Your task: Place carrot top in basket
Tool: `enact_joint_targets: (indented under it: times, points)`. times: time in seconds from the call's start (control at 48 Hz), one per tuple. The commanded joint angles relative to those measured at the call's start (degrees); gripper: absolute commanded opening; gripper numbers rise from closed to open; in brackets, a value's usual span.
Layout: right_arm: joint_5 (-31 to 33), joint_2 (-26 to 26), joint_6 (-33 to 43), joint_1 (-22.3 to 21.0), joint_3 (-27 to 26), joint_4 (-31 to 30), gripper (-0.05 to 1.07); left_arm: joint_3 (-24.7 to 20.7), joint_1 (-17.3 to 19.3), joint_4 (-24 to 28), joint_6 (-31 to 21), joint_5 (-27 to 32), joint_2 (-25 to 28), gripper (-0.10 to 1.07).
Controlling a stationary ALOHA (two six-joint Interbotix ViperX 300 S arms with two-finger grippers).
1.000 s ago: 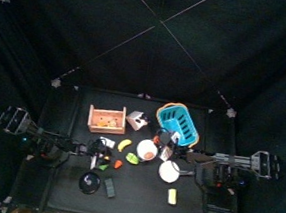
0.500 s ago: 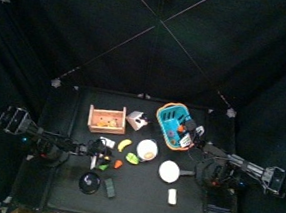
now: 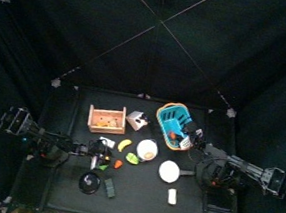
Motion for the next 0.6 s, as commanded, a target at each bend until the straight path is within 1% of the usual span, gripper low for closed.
enact_joint_targets:
  times: [0.0,0.583]
  points:
    - [-0.44,0.09,0.00,0.00,-0.53,0.26,0.85,-0.70,0.18,0.00,0.09,-0.44,0.00,0.77]
    - [-0.53,0.18,-0.09,1.58,-0.35,1.05,0.85,-0.62,0.18,0.00,0.09,-0.53,0.00,0.77]
